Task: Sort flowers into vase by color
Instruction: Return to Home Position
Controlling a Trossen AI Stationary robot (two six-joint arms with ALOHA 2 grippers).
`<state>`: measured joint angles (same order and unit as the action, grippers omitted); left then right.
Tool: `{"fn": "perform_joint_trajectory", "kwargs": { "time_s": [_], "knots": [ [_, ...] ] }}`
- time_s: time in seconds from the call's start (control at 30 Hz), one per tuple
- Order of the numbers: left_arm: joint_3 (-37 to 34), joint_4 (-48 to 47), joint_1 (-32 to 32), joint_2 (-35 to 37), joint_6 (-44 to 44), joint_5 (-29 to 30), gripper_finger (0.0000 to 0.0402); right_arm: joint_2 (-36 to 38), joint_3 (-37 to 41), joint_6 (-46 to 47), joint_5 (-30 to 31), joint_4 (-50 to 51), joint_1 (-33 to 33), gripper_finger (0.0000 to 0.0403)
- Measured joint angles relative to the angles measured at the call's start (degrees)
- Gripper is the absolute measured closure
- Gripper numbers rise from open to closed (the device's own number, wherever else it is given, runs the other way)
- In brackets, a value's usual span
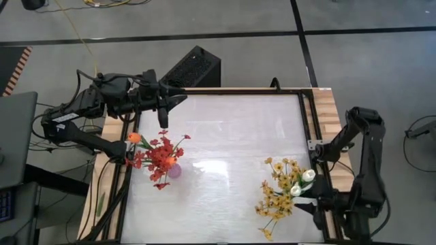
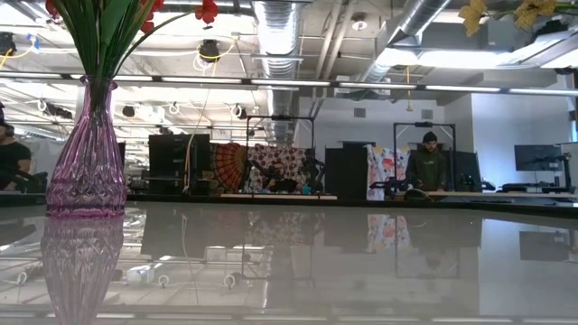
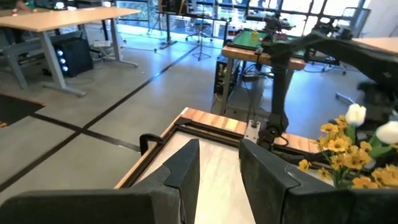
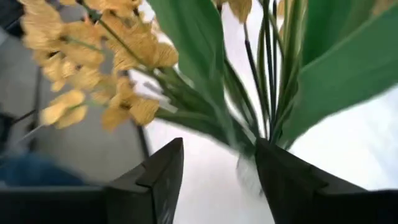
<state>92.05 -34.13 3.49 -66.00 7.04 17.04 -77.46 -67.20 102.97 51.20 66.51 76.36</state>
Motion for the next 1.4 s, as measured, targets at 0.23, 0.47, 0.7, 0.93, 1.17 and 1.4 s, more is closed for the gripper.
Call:
{"fn": "perform_joint_trajectory", "kwargs": {
  "time_s": [0.23,0.47,0.7,0.93,1.17,1.4],
  "knots": [
    [0.0,-0.1,0.0,0.2,-3.0,-0.9,0.0301,11.9,0.0,-4.0,-8.5,-10.1,0.0,0.0172],
    [0.0,-2.9,-0.1,2.9,-4.5,-4.8,0.0301,22.3,0.0,-30.1,-8.1,-34.1,-1.7,0.0184],
    [-5.2,-4.9,0.0,9.0,-5.8,-6.1,0.0301,29.9,-0.1,-69.1,-7.6,-51.4,-14.9,0.0203],
    [-17.5,0.2,0.0,17.1,-6.5,-5.8,0.0301,32.1,-0.1,-77.9,-13.7,-43.9,-39.4,0.0289],
    [-30.6,8.5,0.0,26.0,-7.3,-2.7,0.0301,29.7,4.3,-79.0,-32.4,-37.8,-63.8,0.0384],
    [-40.7,10.0,0.2,36.0,-4.4,5.3,0.0301,32.6,16.4,-79.9,-46.5,-45.5,-81.8,0.0387]
  ]
}}
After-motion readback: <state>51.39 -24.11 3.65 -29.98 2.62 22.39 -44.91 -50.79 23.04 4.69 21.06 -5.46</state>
